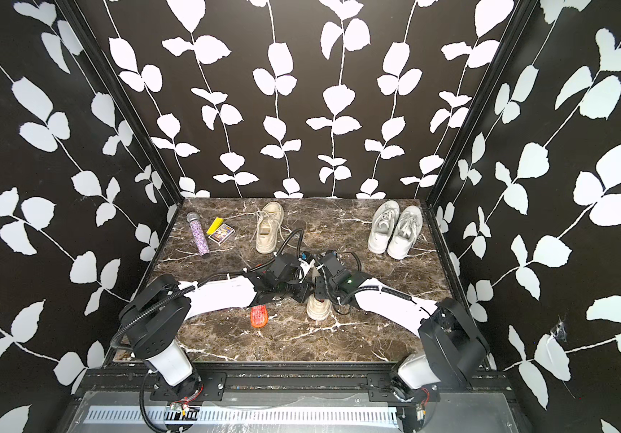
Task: Remove the insole from the shoe
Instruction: Untie the shoelace on the shoe.
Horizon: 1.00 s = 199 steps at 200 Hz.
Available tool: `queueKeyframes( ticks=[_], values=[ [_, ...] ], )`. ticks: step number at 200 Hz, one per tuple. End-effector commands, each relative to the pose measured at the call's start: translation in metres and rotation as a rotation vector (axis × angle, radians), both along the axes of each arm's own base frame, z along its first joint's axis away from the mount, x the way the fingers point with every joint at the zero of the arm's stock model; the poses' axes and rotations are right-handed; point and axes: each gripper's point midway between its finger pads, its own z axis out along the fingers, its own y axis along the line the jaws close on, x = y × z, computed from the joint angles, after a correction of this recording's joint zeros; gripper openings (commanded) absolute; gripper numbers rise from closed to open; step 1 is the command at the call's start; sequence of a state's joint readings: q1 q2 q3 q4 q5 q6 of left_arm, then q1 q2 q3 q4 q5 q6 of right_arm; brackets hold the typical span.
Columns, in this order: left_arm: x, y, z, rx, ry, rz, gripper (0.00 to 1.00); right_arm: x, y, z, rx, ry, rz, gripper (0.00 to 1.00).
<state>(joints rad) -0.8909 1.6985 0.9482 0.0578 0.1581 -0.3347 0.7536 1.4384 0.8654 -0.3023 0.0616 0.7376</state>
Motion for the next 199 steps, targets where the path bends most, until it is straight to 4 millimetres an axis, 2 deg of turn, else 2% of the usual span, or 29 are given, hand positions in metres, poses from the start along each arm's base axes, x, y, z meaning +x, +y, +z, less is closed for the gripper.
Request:
queueKeyframes(
  ticks=[1,16,35,59,80,111,175,199],
  values=[
    [0.001,-0.003,0.005,-0.007,-0.017,-0.005,0.24,0.007,-0.003,0.029,0.012,-0.082,-0.034,0.22],
    [0.002,-0.005,0.006,-0.008,-0.019,-0.004,0.22,0.004,0.000,0.033,0.037,-0.082,-0.020,0.22],
    [0.003,-0.006,0.005,-0.010,-0.019,-0.008,0.20,0.000,0.018,0.034,0.140,-0.073,0.025,0.21],
    [0.003,-0.006,0.006,-0.008,-0.022,-0.008,0.17,0.001,0.026,0.023,0.162,-0.036,0.021,0.19],
    [0.002,-0.004,0.006,-0.006,-0.023,-0.008,0.14,0.003,0.020,0.012,0.103,-0.009,-0.003,0.17],
    [0.002,-0.002,0.005,-0.001,-0.021,-0.003,0.10,0.005,0.010,0.008,0.052,-0.017,-0.033,0.16],
    [0.003,-0.003,0.004,0.001,-0.022,0.002,0.04,0.003,0.003,0.020,0.058,-0.062,-0.038,0.16],
    [0.003,-0.003,0.003,0.001,-0.021,0.003,0.02,0.003,-0.007,0.021,0.018,-0.077,-0.064,0.16]
  ],
)
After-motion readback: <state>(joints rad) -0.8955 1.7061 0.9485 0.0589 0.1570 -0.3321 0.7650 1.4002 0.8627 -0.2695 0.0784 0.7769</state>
